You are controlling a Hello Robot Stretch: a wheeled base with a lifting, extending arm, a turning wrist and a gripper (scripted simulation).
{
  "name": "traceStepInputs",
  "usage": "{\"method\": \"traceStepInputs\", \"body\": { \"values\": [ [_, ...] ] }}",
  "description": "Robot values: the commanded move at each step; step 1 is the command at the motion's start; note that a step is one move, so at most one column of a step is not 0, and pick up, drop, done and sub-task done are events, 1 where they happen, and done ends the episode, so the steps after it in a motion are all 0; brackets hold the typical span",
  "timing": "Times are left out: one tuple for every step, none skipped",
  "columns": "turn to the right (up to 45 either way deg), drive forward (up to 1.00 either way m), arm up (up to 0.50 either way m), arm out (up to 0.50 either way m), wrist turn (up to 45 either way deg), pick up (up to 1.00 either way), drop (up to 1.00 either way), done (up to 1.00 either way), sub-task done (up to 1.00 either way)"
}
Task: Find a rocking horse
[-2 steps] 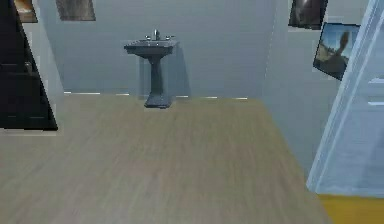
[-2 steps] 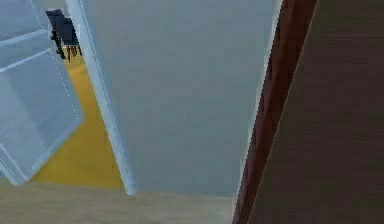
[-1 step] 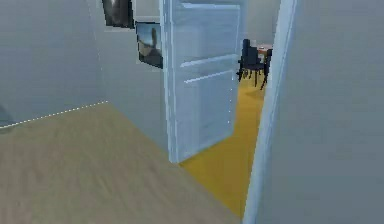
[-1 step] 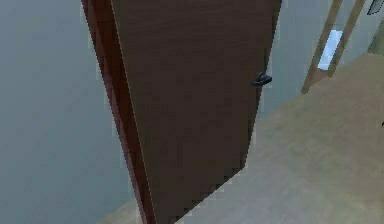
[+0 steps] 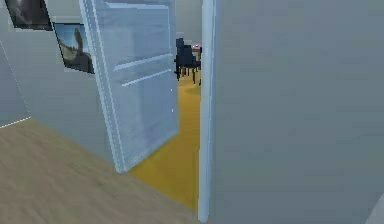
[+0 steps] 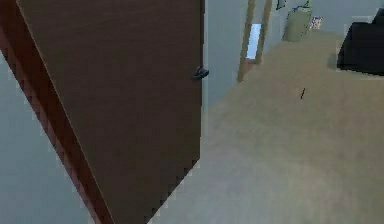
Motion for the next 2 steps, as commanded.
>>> {"method": "traceStepInputs", "body": {
  "values": [
    [0.0,0.20,0.00,0.00,0.0,0.00,0.00,0.00,0.00],
    [-30.0,0.00,0.00,0.00,0.0,0.00,0.00,0.00,0.00]
  ]
}}
